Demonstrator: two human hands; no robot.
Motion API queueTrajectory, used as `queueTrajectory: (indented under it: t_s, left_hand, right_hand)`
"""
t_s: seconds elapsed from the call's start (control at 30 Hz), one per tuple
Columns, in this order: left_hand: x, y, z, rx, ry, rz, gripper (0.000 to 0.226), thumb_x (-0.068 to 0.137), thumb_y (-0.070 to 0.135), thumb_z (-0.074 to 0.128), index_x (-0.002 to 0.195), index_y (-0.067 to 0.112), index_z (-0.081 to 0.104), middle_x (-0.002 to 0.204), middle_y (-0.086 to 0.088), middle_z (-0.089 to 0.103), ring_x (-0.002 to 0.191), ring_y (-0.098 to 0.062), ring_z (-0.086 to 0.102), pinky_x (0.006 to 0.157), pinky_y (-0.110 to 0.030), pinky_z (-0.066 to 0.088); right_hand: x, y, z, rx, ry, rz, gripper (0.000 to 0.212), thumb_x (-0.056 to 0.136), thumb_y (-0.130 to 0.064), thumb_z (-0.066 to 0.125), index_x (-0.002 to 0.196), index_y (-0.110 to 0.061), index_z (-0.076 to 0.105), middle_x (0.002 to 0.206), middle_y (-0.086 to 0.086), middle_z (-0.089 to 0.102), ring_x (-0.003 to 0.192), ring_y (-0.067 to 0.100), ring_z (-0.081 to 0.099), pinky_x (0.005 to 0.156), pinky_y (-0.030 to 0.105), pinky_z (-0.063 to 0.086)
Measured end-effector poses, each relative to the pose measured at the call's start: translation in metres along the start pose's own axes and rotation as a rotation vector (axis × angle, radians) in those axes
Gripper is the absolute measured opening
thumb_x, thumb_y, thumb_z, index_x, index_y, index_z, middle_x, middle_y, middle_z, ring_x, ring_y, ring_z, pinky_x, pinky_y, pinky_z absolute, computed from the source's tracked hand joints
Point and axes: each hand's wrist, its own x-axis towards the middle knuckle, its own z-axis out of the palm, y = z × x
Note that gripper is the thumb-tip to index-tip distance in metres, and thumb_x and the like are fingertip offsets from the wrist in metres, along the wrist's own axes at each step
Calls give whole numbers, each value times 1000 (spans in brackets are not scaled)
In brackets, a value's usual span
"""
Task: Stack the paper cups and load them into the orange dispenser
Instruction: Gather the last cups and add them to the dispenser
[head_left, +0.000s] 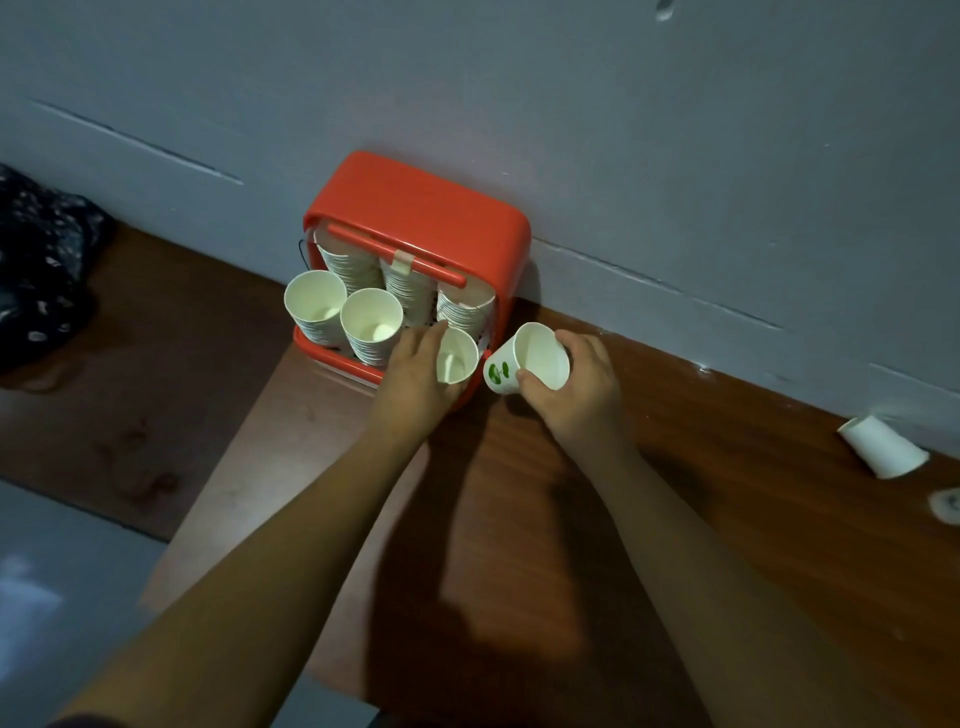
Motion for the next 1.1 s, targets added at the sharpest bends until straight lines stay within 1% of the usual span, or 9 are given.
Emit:
queueTrajectory:
  t_s: [0.13,0.23,0.37,0.5,0.6,0.7,0.83,1.0,1.1]
  left_hand:
    - [3,-19,7,-27,-78,-11,85,74,24,86,146,8,46,134,-15,54,126,-31,50,103,-41,44]
    - [5,-30,4,-119,-139,-22,85,75,30,86,147,18,43,136,-5,56,127,-20,52,103,-38,46]
    - [-1,-35,-3,-342,-162,-59,66,81,5,75,139,21,48,132,3,58,120,-13,59,99,-44,53]
    - [-10,-36,-7,-492,-126,-100,51,88,3,57,137,14,51,134,-2,59,124,-17,57,106,-50,46]
    - [-13,-28,-13,-574,-76,-173,38,102,19,48,140,16,52,136,3,59,127,-12,54,108,-40,46]
    - [-15,-24,-16,-527,-91,-110,44,101,36,50,142,21,51,137,6,59,125,-11,55,105,-36,48]
    - [-12,-33,-12,-389,-83,-77,44,97,24,60,140,20,52,134,6,59,121,-11,58,101,-43,52]
    - [-15,-31,-12,-316,-55,-106,44,97,30,57,139,22,52,134,5,60,123,-11,58,103,-45,51]
    - [-20,-25,-11,-222,-10,-176,42,93,36,56,132,19,57,126,1,62,114,-16,61,94,-47,54]
  right_hand:
    - [13,-9,8,66,-24,1,56,80,-30,78,127,-11,55,123,3,54,104,7,51,73,5,42]
    - [24,-18,22,169,-65,29,53,79,-29,78,126,-14,56,121,0,54,104,8,55,81,15,50]
    - [28,-21,44,117,-188,10,60,77,-31,79,129,-13,55,124,-2,50,106,8,51,79,-1,35]
    - [27,-23,66,38,-245,-95,63,76,-27,79,130,-8,53,127,5,49,116,17,50,96,22,39]
    - [31,-18,77,-51,-308,-102,59,78,-21,76,130,-4,56,127,11,51,119,25,50,101,29,38]
    - [29,-8,83,-49,-321,-57,54,83,-13,72,134,-7,53,130,8,49,116,23,53,100,29,43]
    - [25,-3,87,73,-283,-16,54,83,-6,71,134,-13,53,124,3,50,102,15,57,91,35,53]
    - [22,-6,92,144,-298,50,56,84,-11,72,136,-18,52,129,2,50,110,17,57,96,36,51]
    - [17,-2,82,191,-296,96,57,82,-17,75,134,-17,53,129,2,50,113,16,55,97,33,49]
